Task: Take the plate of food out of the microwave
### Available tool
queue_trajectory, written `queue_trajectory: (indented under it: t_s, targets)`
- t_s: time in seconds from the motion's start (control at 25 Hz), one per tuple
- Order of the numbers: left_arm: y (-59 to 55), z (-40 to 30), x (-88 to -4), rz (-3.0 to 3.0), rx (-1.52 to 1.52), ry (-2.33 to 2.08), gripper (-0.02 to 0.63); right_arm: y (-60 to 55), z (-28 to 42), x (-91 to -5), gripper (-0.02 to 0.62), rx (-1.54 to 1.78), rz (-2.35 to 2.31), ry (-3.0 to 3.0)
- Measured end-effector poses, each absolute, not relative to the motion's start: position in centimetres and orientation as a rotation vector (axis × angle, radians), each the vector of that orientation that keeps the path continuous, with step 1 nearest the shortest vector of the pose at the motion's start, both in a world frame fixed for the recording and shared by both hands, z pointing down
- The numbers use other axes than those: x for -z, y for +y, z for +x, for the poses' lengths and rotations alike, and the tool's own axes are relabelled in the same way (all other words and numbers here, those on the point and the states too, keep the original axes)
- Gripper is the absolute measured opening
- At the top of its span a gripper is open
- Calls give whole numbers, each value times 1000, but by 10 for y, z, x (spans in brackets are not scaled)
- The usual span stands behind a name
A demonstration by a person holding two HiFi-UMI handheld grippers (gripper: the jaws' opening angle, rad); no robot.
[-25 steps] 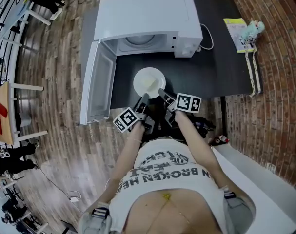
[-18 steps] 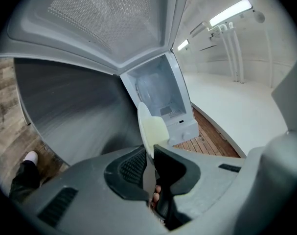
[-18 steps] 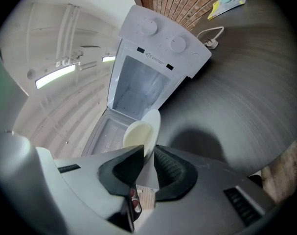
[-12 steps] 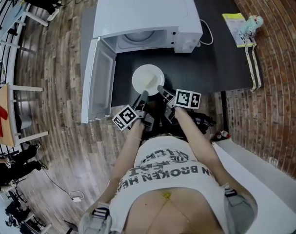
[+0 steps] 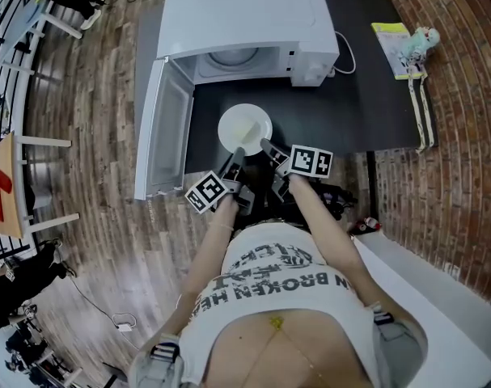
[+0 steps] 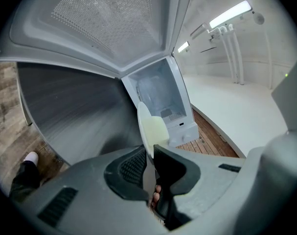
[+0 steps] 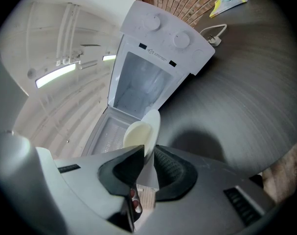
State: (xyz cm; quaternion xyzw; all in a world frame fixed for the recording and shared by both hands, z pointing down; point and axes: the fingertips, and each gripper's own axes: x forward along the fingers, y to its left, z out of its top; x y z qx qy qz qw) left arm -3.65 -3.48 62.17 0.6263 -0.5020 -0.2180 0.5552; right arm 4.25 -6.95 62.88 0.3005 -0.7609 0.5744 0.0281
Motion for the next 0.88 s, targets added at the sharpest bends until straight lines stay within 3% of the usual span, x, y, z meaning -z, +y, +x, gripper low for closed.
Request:
queue_trajectory:
  t_s: [0.88]
  targets:
    - [-44,-30,-621,1480,519,-1179,46,-79,49,-628,59,-1787,934,-2349]
